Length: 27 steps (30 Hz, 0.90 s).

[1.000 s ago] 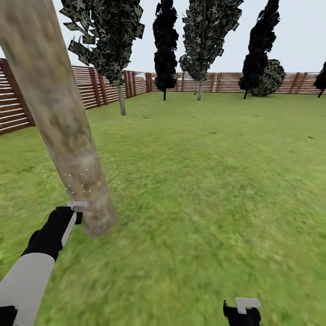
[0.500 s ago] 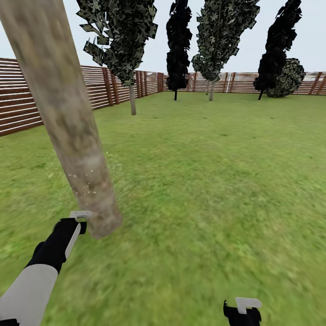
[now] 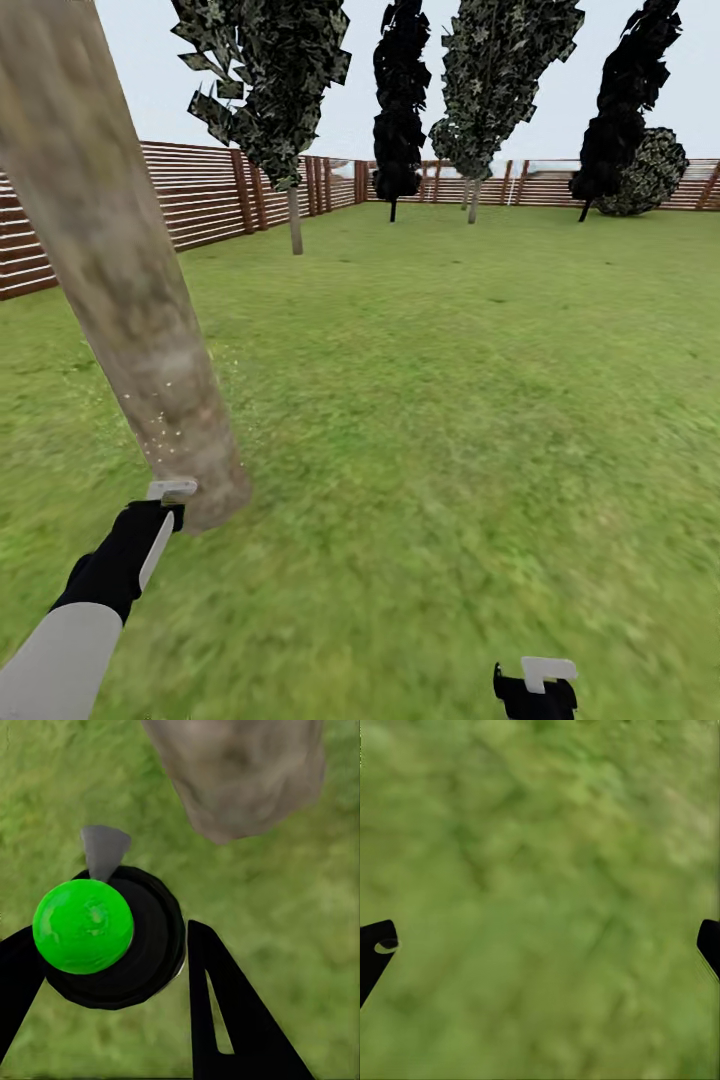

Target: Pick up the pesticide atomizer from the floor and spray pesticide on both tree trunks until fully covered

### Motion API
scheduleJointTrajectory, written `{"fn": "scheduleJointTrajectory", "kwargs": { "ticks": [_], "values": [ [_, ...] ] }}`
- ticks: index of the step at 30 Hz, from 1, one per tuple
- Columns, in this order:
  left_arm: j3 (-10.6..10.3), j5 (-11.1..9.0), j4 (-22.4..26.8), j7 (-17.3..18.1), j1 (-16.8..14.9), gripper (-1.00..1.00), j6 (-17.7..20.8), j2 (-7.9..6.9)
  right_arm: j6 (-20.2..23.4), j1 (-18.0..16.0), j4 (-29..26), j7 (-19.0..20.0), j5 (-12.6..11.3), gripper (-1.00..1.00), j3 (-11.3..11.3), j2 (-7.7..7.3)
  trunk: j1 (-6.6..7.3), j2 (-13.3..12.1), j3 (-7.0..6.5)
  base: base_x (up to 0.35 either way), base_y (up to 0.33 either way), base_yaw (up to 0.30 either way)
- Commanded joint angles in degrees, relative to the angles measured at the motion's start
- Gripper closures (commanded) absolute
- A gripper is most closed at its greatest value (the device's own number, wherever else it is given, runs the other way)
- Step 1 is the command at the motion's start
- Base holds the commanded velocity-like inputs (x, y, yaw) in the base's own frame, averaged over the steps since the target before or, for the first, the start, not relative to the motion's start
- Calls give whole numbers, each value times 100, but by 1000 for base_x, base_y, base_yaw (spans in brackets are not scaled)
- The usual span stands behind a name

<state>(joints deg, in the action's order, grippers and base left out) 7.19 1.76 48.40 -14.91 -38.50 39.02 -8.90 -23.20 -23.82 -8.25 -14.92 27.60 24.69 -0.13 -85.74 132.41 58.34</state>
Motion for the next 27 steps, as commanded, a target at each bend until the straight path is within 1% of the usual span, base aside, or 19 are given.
{"fn": "scheduleJointTrajectory", "kwargs": {
  "ticks": [1, 3, 6, 7, 8, 9, 10, 11, 12, 14, 15, 18, 19, 22, 23, 25, 26, 27],
  "values": [
    [0, 2, -42, -3, 22, 100, -65, -2, 0, 0, 2, 2, 0, -100, -3, 2, 0, 0, 0, 73, -269, 268],
    [19, -14, -50, -3, 40, 100, -140, 41, 0, 0, 4, 5, 0, -100, -3, 4, 0, 0, 0, 137, -258, 275],
    [31, -20, -18, -3, 44, 100, -151, 51, 2, 0, 7, 6, 0, -100, -6, 4, 0, 0, 0, 183, -238, 241],
    [27, -19, -17, -3, 44, 100, -151, 38, 4, 0, 7, 6, 0, -100, -4, 4, 0, 0, 0, 189, -235, 88],
    [73, -8, -16, -3, 46, 100, -155, -14, 7, 0, 7, 6, 0, -100, -1, 4, 0, 0, 0, 190, -235, 29],
    [391, 19, -15, 9, 50, 100, -162, -56, 8, 0, 8, 6, 1, -100, -2, 4, 0, 0, 0, 191, -235, 9],
    [551, 35, -49, 19, 52, 100, -165, -68, 8, 0, 8, 6, 6, -100, -1, 4, 0, 0, 0, 191, -235, 3],
    [572, 40, -68, 21, 52, 100, -166, -57, 8, 0, 8, 6, 6, -100, -2, 4, 0, 0, 0, 191, -235, 2],
    [577, 37, -81, 22, 57, 100, -166, -25, 9, 0, 8, 6, 6, -100, -5, 4, 0, 0, 0, 191, -235, 1],
    [368, 29, -92, 11, 60, 100, -165, 24, 5, 0, 8, 6, 6, -100, -2, 4, 0, 0, 0, 191, -235, 105],
    [303, 22, -88, 8, 60, 100, -160, 53, 6, 0, 8, 6, 5, -100, -5, 4, 0, 0, 0, 191, -235, 228],
    [253, 25, -85, 4, 55, 100, -158, 155, 3, 0, 8, 6, 5, -100, -7, 4, 0, 0, 0, 191, -234, 263],
    [245, 31, -81, 3, 54, 100, -158, 158, 5, 0, 8, 6, 6, -100, -6, 4, 0, 0, 0, 190, -234, 275],
    [283, 43, -83, 6, 65, 100, -158, 72, 6, 0, 8, 6, 8, -100, -7, 4, 0, 0, 0, 139, -245, 276],
    [295, 44, -82, -13, 117, 100, -158, 18, 8, 0, 8, 6, 8, -100, -8, 4, 0, 0, 0, 29, -268, 163],
    [301, 45, -80, -145, 319, 100, -191, -41, 6, 0, 8, 6, 9, -100, -3, -2, 0, 0, 0, 8, -272, 44],
    [301, 44, -82, -154, 343, 100, -250, -51, 7, 0, 8, 6, 9, -100, -2, -3, 0, 0, 0, 3, -273, 14],
    [301, 43, -83, -151, 365, 100, -451, -59, 8, 0, 8, 8, 9, -100, -1, -4, 0, 0, 0, 30, -273, 7]
  ]
}}
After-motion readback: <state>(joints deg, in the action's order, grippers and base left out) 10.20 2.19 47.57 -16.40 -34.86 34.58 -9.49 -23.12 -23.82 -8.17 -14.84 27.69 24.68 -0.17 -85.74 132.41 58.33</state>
